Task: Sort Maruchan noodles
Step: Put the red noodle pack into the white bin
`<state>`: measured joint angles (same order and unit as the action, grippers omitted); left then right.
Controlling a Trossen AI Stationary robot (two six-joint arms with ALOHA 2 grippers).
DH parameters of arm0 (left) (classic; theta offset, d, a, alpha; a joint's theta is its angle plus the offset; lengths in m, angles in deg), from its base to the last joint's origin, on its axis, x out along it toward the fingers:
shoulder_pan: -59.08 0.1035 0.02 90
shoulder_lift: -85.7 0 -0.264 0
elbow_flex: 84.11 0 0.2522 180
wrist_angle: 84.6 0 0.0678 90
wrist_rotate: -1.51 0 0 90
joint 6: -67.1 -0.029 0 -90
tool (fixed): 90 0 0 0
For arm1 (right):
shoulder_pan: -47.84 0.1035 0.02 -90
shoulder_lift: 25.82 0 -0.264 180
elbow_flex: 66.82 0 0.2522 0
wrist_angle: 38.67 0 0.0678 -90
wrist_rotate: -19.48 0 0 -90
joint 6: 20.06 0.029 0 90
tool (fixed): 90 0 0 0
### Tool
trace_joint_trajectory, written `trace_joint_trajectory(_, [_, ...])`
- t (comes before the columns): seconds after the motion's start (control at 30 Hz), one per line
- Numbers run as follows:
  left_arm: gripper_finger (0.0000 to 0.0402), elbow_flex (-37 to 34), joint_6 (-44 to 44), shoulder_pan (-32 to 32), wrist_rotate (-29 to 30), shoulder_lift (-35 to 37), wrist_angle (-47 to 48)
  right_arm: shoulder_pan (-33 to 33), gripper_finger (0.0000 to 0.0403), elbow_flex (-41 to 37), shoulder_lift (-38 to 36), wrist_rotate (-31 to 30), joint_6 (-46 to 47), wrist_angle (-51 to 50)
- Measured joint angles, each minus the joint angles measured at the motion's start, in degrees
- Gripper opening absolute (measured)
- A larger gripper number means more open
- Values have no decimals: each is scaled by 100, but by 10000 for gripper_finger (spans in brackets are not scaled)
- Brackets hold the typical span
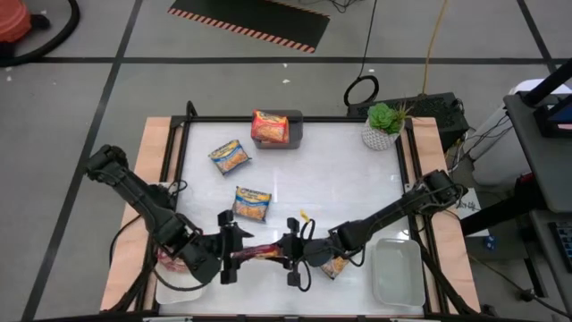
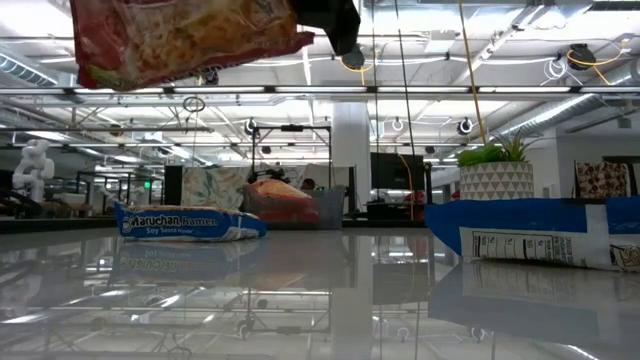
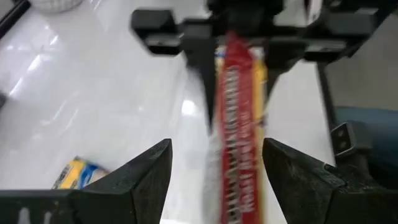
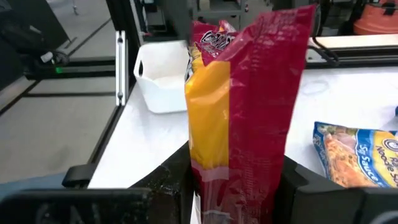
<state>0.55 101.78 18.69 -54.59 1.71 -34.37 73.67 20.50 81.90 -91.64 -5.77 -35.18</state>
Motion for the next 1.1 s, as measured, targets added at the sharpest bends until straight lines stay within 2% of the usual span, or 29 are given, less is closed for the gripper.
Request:
trace_joint_trajectory(0.23, [255, 2, 63, 70, 7, -108, 275, -4, 116, -3, 0, 3, -18, -77])
trace_joint_trajectory(0.83, [255, -4, -48, 171, -823, -382, 237, -67, 116, -2, -11, -300, 2, -415])
trace_joint_trajectory(1.1, [255, -4, 13, 359, -774, -380, 230, -79, 116, -2, -11, -321, 2, -425])
